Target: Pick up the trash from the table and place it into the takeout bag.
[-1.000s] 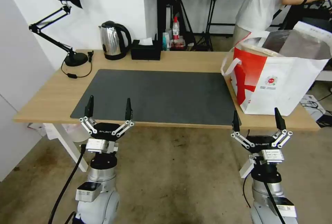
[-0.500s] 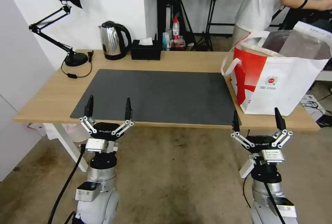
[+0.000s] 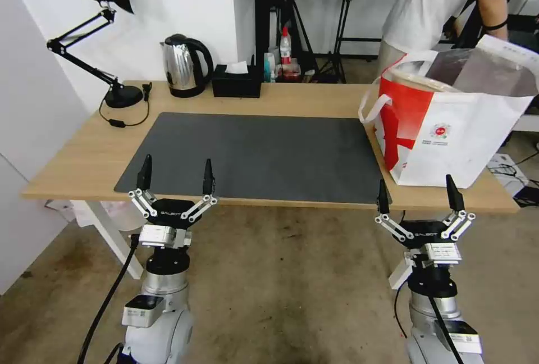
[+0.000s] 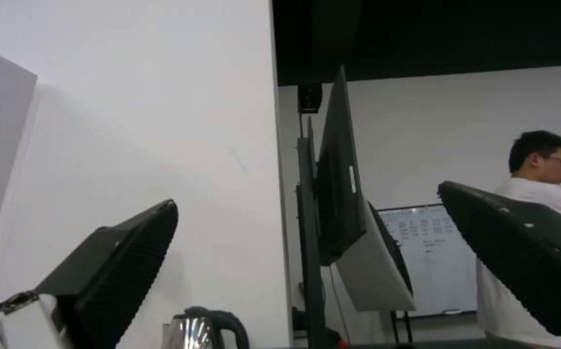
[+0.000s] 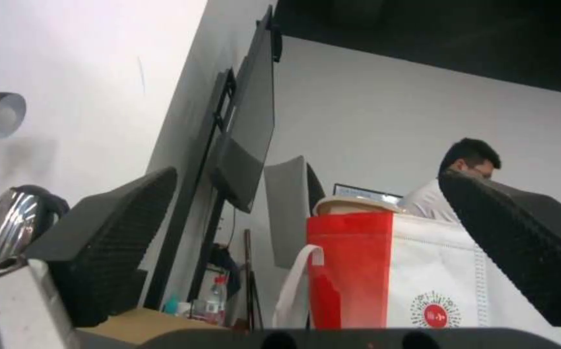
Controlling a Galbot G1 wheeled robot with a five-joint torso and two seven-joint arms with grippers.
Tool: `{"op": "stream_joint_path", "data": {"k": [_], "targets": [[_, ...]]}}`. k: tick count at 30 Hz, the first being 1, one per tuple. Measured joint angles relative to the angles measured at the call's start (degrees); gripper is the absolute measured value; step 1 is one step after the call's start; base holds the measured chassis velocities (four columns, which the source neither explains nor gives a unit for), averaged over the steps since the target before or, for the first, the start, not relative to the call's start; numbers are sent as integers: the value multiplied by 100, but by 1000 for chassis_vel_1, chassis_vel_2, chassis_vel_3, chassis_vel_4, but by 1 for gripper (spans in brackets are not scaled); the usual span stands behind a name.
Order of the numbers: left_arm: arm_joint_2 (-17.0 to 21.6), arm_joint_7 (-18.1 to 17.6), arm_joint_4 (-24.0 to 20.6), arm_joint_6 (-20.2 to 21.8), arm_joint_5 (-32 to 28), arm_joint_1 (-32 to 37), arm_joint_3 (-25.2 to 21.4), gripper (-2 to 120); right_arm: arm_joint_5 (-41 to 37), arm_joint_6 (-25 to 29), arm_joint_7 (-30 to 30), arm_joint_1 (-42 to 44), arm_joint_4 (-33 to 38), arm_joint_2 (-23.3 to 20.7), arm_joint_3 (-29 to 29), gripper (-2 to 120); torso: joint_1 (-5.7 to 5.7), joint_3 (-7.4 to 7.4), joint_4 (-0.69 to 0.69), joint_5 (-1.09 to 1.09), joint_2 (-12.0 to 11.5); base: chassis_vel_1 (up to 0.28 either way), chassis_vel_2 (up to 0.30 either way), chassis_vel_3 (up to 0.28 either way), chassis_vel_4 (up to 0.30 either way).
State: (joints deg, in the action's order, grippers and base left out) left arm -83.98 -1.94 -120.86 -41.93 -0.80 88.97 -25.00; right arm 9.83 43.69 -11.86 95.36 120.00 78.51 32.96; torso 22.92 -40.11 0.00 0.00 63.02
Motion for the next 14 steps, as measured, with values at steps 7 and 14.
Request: {"op": "stream_joint_path", "data": {"k": [7,14], "targets": [[0,0,0,1,-3,-1,0,100,0,-1,0,0,2,0,0,100,0,0,0,0,0,0,0,0,0],[0,0,0,2,-4,-1,0,100,-1,-1,0,0,2,0,0,100,0,0,0,0,0,0,0,0,0]]}}
